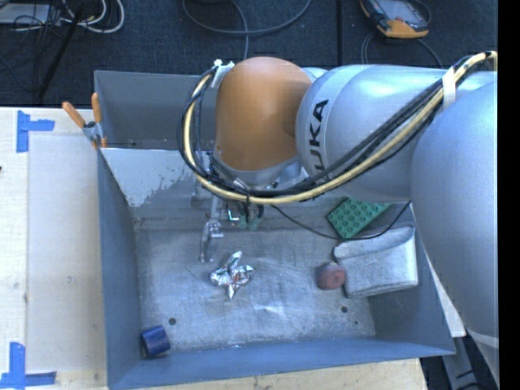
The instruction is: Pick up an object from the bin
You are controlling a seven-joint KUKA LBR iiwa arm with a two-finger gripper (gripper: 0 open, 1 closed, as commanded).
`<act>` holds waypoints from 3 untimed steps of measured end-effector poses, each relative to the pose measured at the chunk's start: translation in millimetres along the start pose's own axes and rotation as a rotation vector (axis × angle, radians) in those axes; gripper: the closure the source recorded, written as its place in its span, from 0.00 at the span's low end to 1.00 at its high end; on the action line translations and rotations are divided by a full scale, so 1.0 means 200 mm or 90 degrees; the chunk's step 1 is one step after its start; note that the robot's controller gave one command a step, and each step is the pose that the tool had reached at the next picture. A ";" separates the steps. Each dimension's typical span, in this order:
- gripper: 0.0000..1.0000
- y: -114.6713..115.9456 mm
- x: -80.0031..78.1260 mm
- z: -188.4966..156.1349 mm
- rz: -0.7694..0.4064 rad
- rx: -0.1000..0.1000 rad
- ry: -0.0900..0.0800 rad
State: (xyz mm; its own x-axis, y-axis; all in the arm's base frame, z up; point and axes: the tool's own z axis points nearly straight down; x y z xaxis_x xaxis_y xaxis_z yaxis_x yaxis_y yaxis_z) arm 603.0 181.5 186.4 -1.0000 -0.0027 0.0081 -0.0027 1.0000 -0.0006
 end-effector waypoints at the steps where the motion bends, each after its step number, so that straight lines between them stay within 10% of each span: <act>1: 0.00 -0.30 0.11 0.46 0.112 0.001 0.000; 2: 0.00 -0.42 0.19 0.57 0.055 -0.005 -0.011; 3: 1.00 -0.42 0.19 0.56 0.057 -0.004 -0.009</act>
Offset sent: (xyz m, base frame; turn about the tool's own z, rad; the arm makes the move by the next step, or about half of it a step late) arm -0.0198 -0.0578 -0.0873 0.1747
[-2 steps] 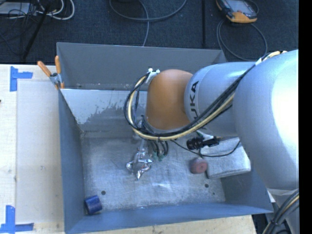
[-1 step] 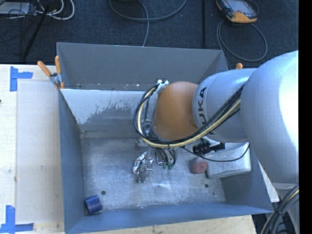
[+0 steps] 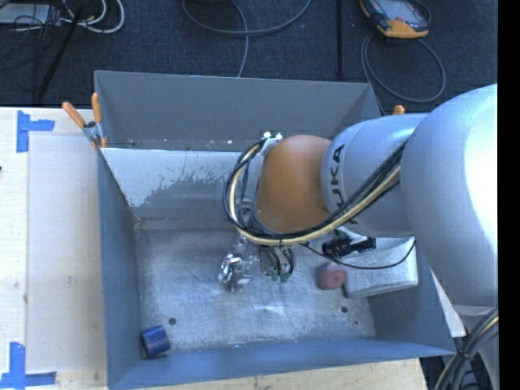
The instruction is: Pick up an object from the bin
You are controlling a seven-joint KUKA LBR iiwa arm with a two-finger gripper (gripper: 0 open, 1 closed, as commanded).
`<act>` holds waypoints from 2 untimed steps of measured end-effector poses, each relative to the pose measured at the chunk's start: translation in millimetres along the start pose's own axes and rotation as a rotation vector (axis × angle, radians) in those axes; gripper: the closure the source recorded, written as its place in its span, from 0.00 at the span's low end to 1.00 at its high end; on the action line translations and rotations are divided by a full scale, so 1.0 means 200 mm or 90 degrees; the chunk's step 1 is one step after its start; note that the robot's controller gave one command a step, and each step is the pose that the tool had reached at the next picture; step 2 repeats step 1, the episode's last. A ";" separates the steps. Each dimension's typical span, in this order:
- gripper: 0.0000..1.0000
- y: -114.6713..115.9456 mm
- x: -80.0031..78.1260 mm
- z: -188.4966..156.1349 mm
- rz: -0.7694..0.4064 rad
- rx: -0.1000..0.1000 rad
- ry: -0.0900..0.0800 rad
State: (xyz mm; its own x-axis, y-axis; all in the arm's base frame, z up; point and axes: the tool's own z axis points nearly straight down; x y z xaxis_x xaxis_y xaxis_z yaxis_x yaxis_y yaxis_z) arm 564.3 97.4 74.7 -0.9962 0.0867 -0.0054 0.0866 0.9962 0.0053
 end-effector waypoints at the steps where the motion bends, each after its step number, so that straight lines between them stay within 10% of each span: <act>1: 1.00 0.16 0.02 -0.93 0.038 0.001 -0.002; 2: 1.00 0.16 0.02 -0.93 0.038 0.001 -0.002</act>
Offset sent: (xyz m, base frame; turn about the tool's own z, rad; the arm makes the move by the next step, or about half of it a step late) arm -0.0044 0.0294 0.1807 0.0633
